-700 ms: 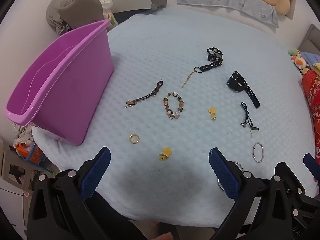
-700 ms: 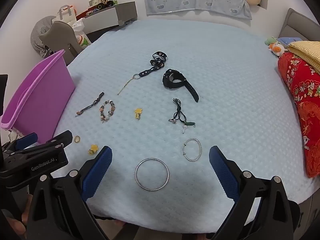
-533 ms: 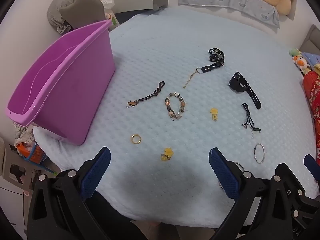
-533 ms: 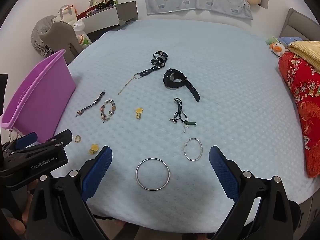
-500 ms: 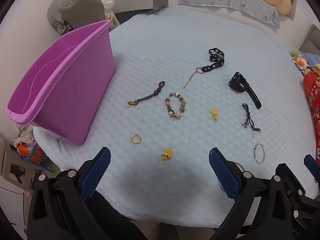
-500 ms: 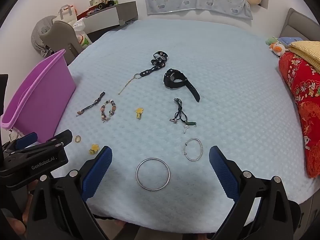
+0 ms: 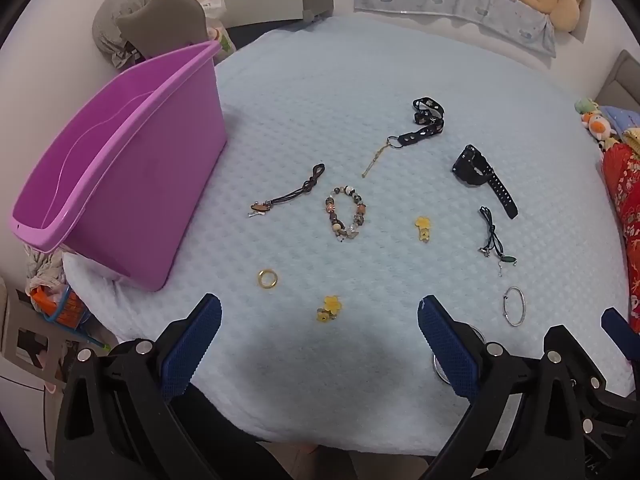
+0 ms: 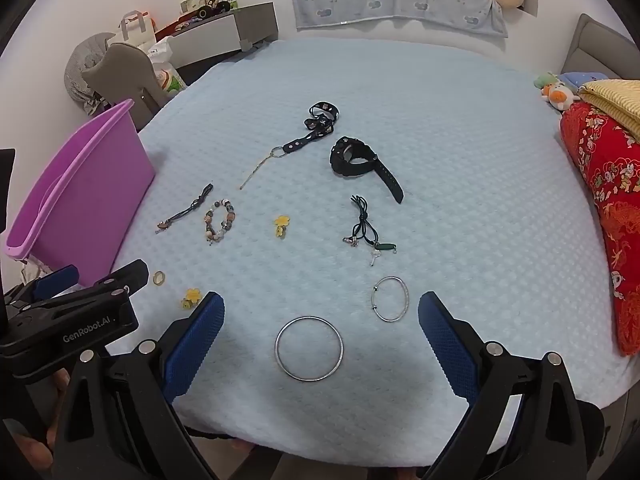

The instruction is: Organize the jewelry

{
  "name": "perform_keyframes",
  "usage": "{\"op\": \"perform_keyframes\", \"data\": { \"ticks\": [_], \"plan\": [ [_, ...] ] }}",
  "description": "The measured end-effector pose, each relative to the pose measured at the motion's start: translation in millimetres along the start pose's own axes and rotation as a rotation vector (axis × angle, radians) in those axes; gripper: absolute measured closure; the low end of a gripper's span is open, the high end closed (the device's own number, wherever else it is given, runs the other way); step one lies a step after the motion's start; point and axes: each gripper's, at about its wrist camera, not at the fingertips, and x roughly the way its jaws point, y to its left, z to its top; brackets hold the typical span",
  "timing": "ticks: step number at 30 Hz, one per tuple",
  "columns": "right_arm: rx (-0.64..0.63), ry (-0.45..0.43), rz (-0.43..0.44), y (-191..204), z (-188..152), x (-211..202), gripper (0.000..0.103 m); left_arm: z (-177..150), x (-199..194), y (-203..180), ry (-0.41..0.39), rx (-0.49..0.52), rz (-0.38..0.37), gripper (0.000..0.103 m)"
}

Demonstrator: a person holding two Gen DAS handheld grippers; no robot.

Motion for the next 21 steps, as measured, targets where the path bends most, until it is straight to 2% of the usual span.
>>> {"op": "perform_keyframes", "data": {
  "ticks": [21],
  "plan": [
    [0.013, 0.001, 0.02, -5.7, -0.6, -1.8, 0.01, -2.3, -1.2, -3.4, -0.002, 0.006, 0.001, 0.006]
  ]
}}
